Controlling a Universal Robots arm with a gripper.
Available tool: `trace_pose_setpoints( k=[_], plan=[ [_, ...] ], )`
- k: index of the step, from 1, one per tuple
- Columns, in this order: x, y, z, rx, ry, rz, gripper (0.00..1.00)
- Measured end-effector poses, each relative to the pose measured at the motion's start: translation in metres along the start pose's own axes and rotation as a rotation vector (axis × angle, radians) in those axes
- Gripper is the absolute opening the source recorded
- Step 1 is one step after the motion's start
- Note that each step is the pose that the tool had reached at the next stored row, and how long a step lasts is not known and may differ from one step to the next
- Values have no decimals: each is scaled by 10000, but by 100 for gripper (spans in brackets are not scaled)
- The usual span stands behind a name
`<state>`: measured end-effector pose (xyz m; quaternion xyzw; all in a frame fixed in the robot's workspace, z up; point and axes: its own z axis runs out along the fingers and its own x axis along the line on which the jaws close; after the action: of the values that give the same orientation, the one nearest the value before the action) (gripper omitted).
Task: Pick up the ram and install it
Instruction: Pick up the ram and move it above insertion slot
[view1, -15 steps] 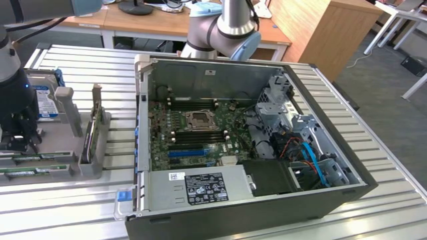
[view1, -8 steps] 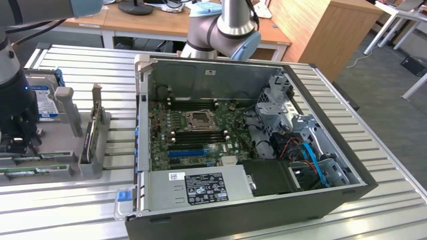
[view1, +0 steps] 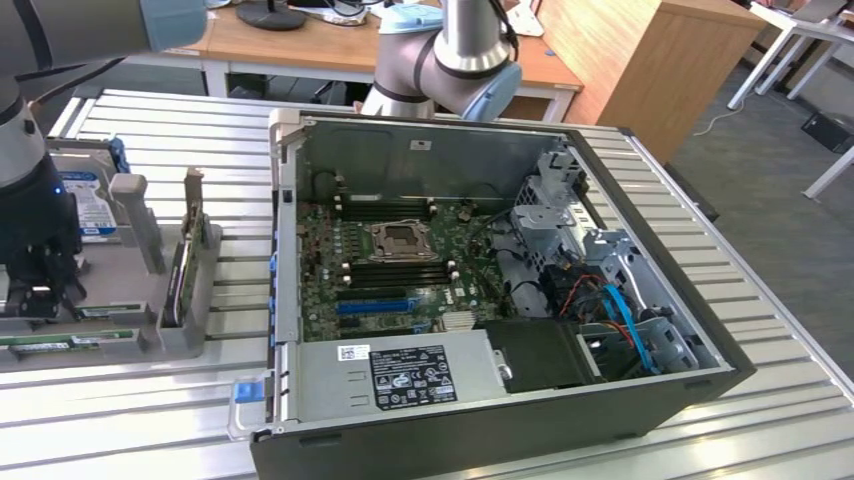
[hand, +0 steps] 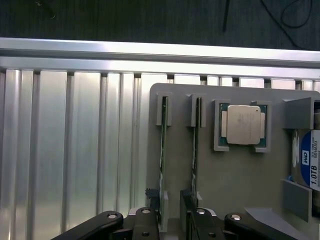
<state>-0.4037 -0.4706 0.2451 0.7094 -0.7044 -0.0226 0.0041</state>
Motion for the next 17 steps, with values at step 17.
trace_pose_setpoints(
  k=[17],
  plan=[
    [29, -9, 233, 0, -5, -1, 31]
  ],
)
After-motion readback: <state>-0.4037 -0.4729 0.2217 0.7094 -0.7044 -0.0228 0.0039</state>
